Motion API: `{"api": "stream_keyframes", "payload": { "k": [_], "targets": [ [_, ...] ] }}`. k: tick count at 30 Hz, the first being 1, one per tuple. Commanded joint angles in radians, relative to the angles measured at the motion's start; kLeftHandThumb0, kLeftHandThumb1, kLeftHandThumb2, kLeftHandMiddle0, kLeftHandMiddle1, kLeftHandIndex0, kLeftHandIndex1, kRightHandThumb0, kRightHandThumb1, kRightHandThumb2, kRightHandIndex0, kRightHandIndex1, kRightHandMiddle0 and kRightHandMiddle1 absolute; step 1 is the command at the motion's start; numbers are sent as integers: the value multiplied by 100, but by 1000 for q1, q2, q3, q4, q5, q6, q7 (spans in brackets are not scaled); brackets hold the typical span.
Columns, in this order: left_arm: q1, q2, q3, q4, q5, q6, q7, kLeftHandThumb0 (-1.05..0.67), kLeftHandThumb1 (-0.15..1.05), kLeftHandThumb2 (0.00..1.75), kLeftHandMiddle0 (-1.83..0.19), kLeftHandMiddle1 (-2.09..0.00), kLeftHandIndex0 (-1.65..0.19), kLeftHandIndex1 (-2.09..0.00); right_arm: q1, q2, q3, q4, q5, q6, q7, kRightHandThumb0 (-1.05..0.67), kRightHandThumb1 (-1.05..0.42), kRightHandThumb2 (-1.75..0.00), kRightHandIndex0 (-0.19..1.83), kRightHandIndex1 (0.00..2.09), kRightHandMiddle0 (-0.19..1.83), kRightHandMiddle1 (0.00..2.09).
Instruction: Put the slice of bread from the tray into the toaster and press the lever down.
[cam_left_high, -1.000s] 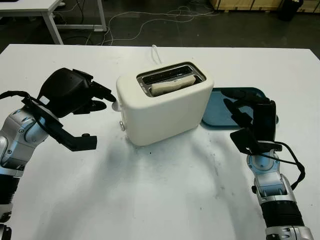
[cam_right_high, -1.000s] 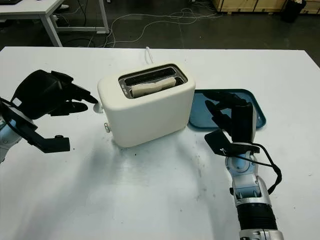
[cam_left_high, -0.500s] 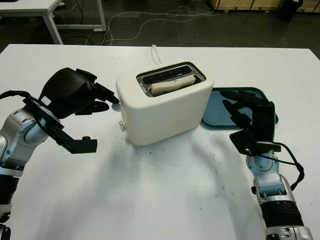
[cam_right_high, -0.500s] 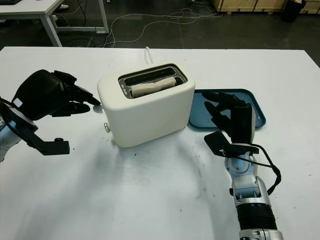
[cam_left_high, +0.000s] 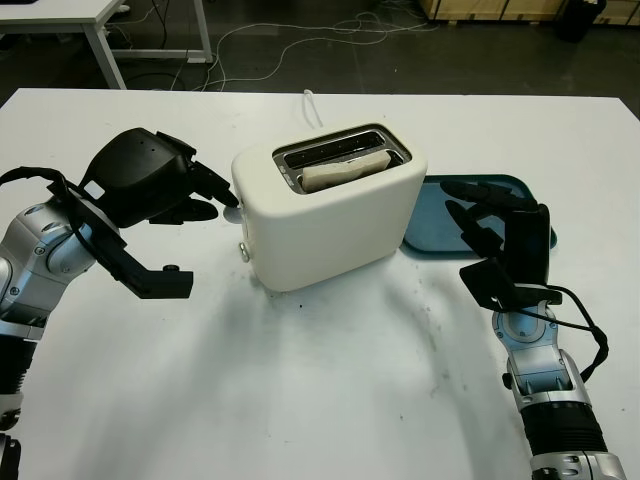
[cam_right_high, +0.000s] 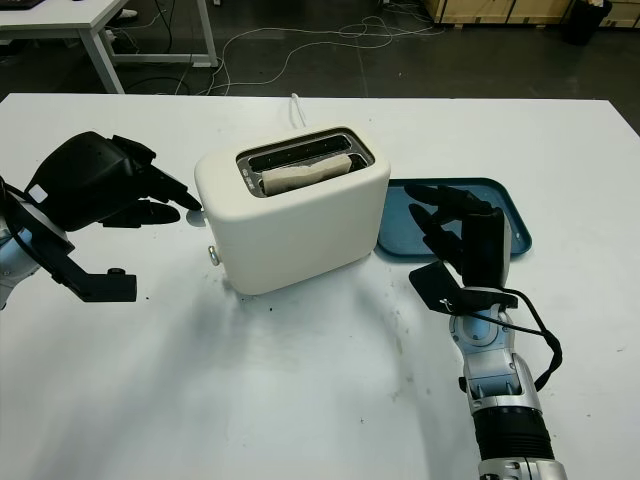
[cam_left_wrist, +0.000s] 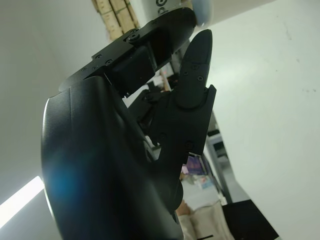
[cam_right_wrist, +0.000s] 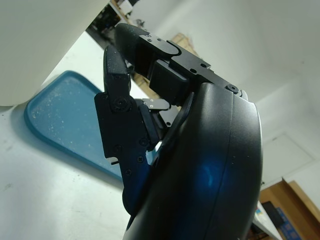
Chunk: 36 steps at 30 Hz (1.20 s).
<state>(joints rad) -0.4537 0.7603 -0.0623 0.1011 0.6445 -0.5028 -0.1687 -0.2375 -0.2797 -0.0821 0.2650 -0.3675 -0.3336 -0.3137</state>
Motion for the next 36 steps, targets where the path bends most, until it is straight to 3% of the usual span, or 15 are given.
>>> {"api": "stream_keyframes", "payload": {
  "k": [1,9,18,26,36],
  "targets": [
    [-4,13,-16,12,2,-3,-9,-40,92,9,-90,-123,-114,-18,-1,-1,-2,3,10,-12,-4,-32,-92,-16,65,149,114,7],
    [-3,15,-16,10,-1,-24,-1,-39,92,12,-94,-112,-116,-19,0,-2,0,6,13,-13,0,-34,-92,-16,65,150,114,7],
    [18,17,9,-36,-39,-35,-10,-40,92,16,-89,-123,-113,-23,-1,0,2,10,14,-5,5,-35,-92,-16,64,152,114,8],
    [40,22,27,-75,-51,-33,-15,-39,92,14,-92,-112,-111,-26,1,5,5,3,10,11,8,-33,-92,-16,63,153,114,9],
    [45,18,26,-70,-45,-28,-10,-39,92,14,-94,-114,-111,-29,2,4,3,18,18,-5,6,-32,-92,-16,63,155,113,10]
  ]
}}
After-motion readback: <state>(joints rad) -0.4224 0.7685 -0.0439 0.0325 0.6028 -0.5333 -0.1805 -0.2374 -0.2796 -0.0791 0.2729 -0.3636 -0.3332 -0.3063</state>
